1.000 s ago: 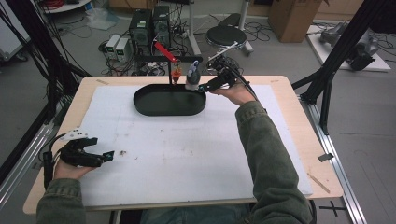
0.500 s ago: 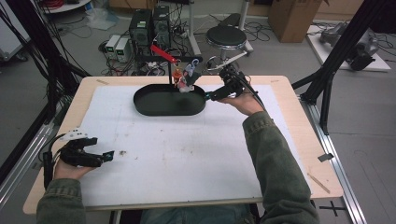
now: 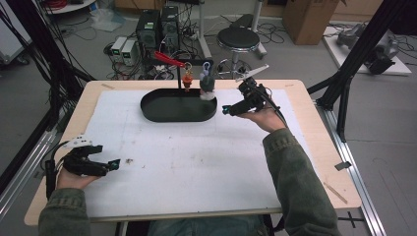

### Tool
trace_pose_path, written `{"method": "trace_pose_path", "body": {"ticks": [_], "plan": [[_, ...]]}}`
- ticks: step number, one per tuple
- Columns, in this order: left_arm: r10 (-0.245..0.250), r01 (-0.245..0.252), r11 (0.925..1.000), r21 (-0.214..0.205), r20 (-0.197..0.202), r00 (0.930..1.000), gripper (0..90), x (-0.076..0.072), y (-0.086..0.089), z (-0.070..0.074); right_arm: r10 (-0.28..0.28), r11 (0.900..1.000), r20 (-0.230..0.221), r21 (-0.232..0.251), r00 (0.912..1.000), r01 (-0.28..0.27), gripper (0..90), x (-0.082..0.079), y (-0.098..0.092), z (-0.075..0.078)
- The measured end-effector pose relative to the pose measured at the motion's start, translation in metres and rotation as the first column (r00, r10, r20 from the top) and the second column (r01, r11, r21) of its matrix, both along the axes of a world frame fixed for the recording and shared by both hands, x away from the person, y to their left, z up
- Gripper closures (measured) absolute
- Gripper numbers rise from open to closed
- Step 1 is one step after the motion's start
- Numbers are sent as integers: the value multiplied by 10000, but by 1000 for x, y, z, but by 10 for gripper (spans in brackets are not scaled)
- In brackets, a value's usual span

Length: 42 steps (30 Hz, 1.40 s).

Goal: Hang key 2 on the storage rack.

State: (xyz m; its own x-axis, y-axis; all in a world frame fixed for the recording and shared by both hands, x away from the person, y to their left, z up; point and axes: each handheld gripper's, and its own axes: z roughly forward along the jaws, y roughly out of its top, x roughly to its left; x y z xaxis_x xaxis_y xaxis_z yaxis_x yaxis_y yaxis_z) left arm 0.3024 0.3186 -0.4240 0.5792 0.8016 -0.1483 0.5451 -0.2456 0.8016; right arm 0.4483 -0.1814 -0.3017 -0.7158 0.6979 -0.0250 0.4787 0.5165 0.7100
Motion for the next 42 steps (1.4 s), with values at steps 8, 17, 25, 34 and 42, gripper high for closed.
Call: {"method": "trace_pose_path", "body": {"ticks": [8, 17, 25, 34, 42], "plan": [[-10, 10, 10000, -10, -36, 10000, 20, 0, 0, 0, -248, 9996, 186, 156, 9995, 245, 6, -10, -13, -7], [-35, 34, 10000, -37, -64, 10000, 21, 0, 0, -1, -575, 9974, 296, 441, 9979, 561, 6, -17, -26, -18], [-33, 32, 10000, -40, -62, 10000, 21, 0, 0, 0, -772, 9958, 174, 511, 9969, 763, 6, -23, -39, -29], [-9, 9, 10000, -17, -46, 10000, 21, 0, 0, 0, -912, 9941, 106, 606, 9958, 904, 6, -31, -50, -40], [-1, 1, 10000, -17, -50, 10000, 21, 0, 0, -1, -1036, 9923, 135, 692, 9945, 1024, 6, -42, -62, -51]]}}
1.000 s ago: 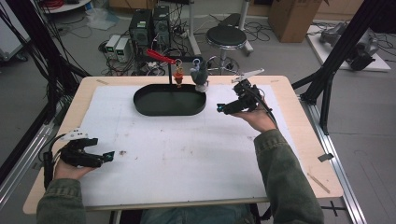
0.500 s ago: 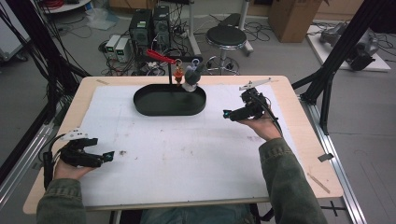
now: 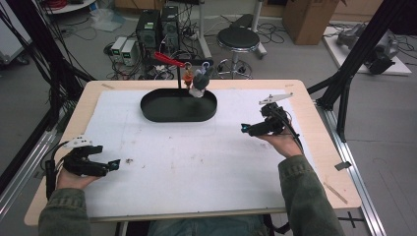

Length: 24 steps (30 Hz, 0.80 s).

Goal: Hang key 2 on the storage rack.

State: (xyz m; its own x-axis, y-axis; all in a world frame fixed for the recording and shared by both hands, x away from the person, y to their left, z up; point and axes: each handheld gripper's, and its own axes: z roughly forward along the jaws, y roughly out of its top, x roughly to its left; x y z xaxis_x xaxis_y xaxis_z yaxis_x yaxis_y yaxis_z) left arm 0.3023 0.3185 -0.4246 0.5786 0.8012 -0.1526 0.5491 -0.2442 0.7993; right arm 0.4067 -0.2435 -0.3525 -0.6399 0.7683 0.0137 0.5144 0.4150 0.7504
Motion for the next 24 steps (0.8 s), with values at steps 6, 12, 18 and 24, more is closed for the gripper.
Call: {"method": "trace_pose_path", "body": {"ticks": [6, 12, 18, 24], "plan": [[32, -32, 10000, -26, -1, 10000, 21, -1, 0, 0, -230, 9993, 7, 302, 9997, 230, 6, -9, -12, -3], [34, -34, 10000, -19, -21, 10000, 21, 0, 0, 0, -300, 9991, 128, 305, 9995, 296, 6, -18, -21, -8], [38, -38, 10000, -27, -28, 10000, 21, -1, 0, 0, -388, 9983, 250, 454, 9989, 376, 6, -26, -32, -14], [58, -58, 10000, -36, -41, 10000, 21, -1, 0, -1, -456, 9967, 580, 695, 9973, 415, 6, -36, -43, -18]]}}
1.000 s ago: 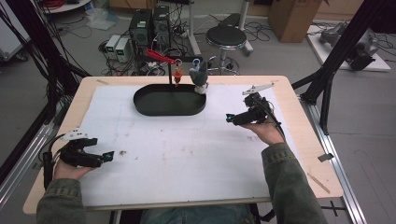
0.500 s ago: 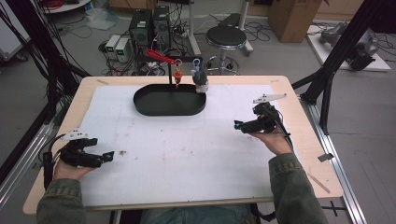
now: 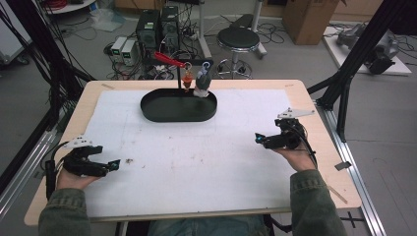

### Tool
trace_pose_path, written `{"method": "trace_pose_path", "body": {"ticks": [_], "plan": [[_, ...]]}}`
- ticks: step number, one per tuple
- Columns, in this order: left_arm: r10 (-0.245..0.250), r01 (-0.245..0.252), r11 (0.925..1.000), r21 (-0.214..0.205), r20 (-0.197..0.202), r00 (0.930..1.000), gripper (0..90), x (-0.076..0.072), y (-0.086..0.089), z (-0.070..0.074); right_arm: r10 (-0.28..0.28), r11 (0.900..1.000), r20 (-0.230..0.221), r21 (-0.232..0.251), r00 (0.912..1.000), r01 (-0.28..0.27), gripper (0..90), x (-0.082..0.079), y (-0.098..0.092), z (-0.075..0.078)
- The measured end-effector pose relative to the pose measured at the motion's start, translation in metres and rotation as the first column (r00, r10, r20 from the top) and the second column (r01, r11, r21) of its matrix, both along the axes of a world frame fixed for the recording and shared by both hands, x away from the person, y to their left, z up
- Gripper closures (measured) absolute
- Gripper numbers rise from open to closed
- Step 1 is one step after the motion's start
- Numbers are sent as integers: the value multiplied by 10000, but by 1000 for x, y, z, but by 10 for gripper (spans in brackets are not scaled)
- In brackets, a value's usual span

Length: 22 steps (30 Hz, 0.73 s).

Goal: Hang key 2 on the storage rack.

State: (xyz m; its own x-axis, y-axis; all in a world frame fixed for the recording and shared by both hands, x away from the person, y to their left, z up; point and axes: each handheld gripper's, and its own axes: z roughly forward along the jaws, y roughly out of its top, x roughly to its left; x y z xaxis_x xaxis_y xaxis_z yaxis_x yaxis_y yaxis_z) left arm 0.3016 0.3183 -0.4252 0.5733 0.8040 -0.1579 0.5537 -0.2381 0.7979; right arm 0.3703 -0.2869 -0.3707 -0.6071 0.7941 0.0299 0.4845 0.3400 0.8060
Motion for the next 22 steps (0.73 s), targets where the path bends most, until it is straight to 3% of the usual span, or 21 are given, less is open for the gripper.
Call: {"method": "trace_pose_path", "body": {"ticks": [14, 22], "plan": [[-43, 44, 9999, 99, -46, 10000, 21, 0, -1, -1, -513, 9980, 407, 377, 9979, 497, 5, -20, -23, -30], [-73, 74, 9999, 87, -50, 10000, 21, 1, -1, -2, -515, 9986, 744, 162, 9959, 504, 5, -27, -23, -32]]}}
